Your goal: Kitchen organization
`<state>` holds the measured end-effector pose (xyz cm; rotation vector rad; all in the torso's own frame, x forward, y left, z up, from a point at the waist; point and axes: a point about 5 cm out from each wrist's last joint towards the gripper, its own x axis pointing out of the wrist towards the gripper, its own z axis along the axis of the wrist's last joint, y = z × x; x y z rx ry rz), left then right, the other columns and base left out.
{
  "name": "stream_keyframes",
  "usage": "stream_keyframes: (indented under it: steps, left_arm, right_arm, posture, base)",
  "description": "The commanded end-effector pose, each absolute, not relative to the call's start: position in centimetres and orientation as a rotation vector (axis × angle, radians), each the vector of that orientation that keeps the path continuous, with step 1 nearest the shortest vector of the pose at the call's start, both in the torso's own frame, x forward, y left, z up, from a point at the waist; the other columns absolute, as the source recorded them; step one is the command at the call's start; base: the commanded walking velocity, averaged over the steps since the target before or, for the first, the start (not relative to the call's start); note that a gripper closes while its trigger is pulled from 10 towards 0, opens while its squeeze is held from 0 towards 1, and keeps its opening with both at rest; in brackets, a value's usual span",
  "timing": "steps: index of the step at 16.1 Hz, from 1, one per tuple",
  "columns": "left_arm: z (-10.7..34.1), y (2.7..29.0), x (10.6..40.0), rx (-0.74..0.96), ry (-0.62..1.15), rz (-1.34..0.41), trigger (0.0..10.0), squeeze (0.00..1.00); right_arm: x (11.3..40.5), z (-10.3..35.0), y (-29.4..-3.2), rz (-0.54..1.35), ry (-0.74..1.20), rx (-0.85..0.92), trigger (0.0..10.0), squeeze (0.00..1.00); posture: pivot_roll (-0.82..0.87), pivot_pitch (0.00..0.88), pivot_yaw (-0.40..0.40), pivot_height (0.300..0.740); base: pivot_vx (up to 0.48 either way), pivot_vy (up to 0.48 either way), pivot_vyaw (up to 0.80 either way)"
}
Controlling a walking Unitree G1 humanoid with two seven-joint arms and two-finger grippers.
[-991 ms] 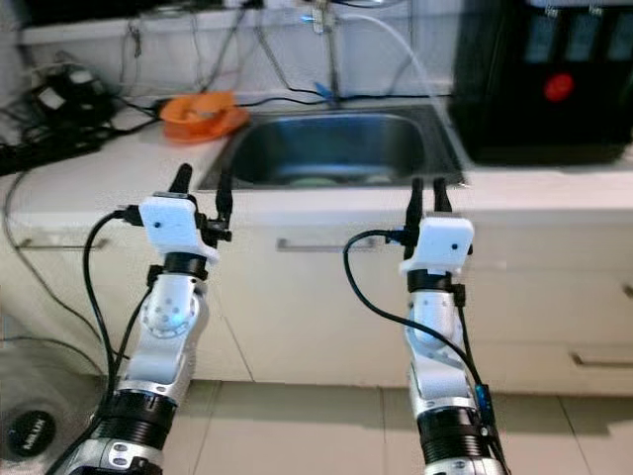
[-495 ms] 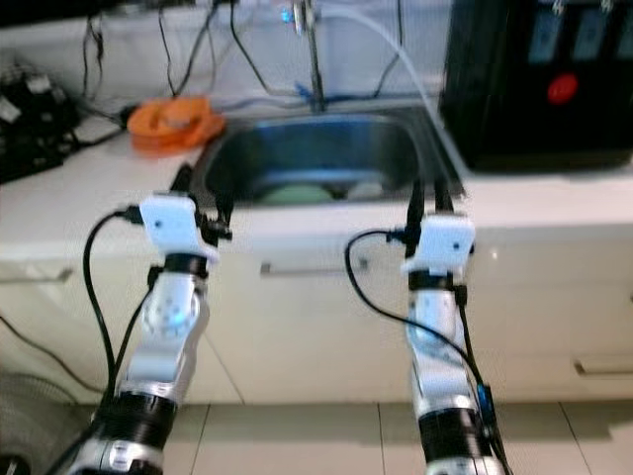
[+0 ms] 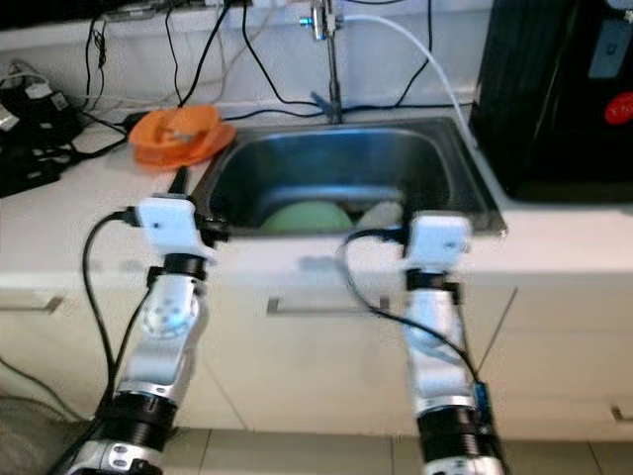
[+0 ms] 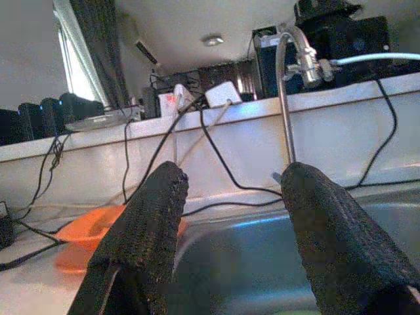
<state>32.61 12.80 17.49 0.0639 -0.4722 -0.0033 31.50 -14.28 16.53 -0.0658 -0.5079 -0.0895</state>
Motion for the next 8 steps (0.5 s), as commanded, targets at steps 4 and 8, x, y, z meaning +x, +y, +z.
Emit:
stream_keyframes:
  steps: [4, 8]
  left_arm:
    - [17.85, 13.66, 32.65, 0.076, -0.482, 0.022, 10.0, 0.00]
    - [17.75, 13.42, 32.67, 0.080, -0.474, 0.006, 10.0, 0.00]
  right_arm:
    - [31.52, 16.70, -13.23, -0.061, -0.509, -0.040, 10.0, 0.00]
    - [31.54, 16.65, -13.26, -0.062, -0.506, -0.037, 10.0, 0.00]
  posture:
    - [0.00, 0.012, 0.096, 0.740]
    - [0.00, 0.012, 0.093, 0.740]
  base:
    - [0.437, 0.000, 0.00]
    - [0.419, 0.000, 0.00]
